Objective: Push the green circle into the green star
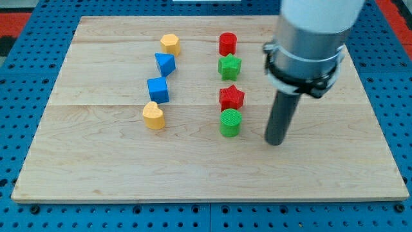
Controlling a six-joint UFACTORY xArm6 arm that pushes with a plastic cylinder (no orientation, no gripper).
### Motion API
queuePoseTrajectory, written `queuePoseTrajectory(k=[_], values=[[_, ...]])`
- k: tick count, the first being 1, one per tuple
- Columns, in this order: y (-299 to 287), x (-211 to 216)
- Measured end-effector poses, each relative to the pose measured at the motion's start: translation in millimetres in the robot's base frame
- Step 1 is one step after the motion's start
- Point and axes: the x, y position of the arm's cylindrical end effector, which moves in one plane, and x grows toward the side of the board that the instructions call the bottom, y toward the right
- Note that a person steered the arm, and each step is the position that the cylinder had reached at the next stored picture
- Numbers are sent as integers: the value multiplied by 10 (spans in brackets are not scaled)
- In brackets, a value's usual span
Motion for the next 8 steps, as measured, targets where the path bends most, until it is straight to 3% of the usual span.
queuePoseTrajectory(k=[1,2,8], values=[[-413,67],[-692,-169],[-701,-1511]])
